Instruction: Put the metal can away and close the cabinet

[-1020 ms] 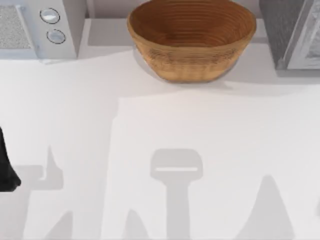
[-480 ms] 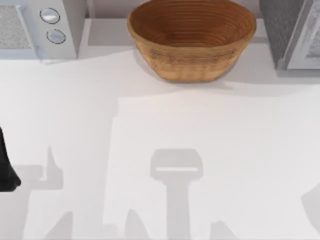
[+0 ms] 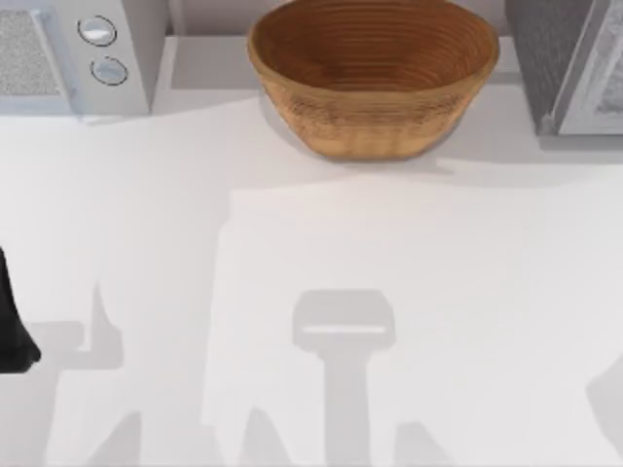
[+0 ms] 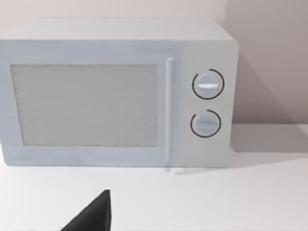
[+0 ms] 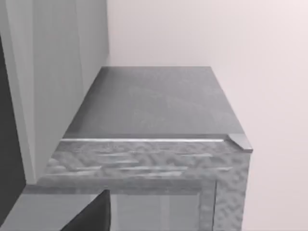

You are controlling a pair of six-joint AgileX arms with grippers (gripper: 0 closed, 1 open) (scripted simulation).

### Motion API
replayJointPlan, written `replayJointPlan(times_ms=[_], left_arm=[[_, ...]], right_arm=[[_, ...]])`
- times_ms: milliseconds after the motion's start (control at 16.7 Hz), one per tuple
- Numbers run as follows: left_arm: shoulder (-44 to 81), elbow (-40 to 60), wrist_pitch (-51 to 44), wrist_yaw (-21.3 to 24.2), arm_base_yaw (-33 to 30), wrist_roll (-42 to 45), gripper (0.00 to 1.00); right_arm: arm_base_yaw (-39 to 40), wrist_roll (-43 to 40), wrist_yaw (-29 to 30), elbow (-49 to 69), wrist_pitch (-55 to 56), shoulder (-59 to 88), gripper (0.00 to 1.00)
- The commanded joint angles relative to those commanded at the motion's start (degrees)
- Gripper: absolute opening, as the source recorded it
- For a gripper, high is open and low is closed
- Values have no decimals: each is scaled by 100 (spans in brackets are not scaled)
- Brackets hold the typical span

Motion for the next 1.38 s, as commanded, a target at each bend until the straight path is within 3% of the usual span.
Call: replayJointPlan(times_ms=[180, 360, 1080, 1380], left_arm=[[0, 0, 0, 0, 0, 0, 100], [0, 0, 0, 0, 0, 0, 100], [0, 0, 0, 0, 0, 0, 100], [0, 0, 0, 0, 0, 0, 100]], right_arm=[[651, -5, 652, 40, -17, 16, 100], [1684, -9, 1679, 70, -54, 15, 100], [6976, 15, 6980, -66, -304, -173, 100], [8196, 5, 8188, -134, -301, -265, 100]])
